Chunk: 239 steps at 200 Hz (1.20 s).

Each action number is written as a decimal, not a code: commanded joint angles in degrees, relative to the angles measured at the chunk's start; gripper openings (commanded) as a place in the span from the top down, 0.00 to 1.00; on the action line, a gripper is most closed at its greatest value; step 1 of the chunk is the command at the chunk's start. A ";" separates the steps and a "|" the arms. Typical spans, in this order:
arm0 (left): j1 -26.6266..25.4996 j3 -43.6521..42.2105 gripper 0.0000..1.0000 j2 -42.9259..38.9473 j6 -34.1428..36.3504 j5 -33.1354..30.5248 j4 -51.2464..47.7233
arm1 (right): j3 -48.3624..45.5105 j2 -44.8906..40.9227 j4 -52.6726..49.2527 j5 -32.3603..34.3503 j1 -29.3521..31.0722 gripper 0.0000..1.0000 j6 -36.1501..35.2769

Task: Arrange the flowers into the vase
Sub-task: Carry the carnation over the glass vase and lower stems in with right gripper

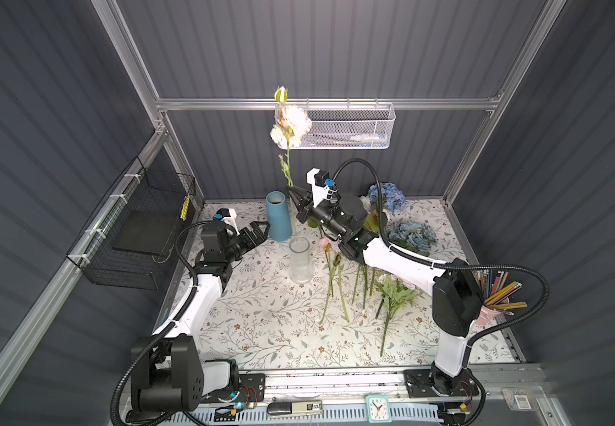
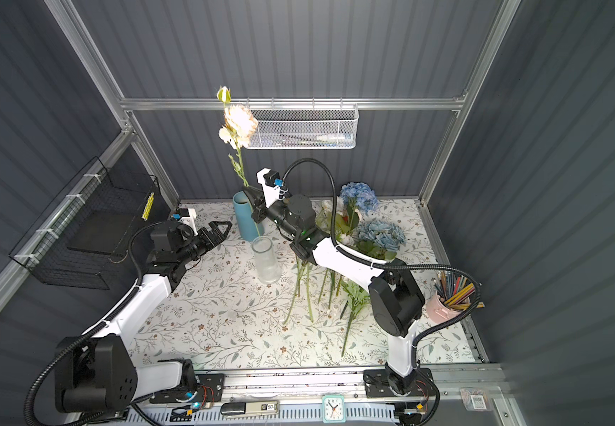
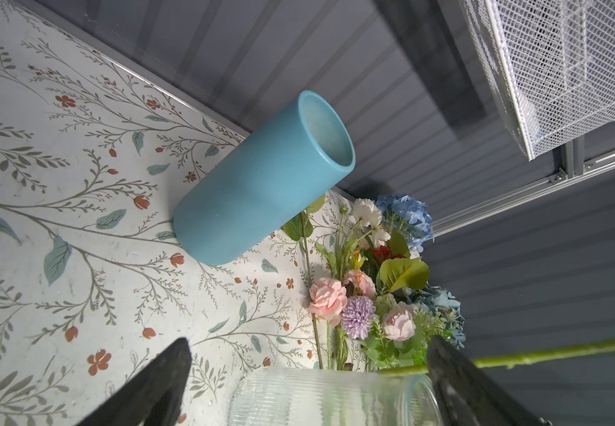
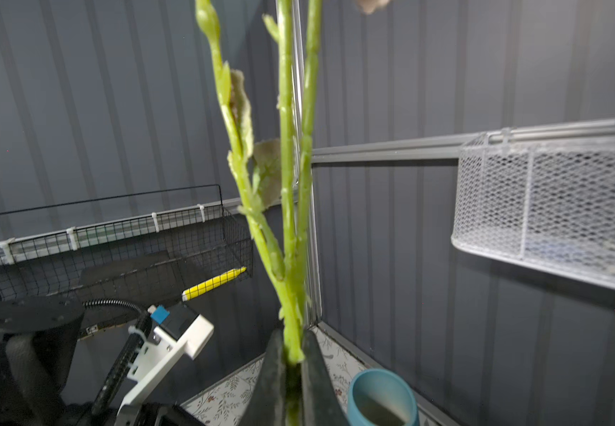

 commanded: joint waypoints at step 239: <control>0.15 0.05 0.00 -2.17 1.56 5.61 2.87 | -12.76 -12.59 4.67 4.32 2.03 1.00 -3.50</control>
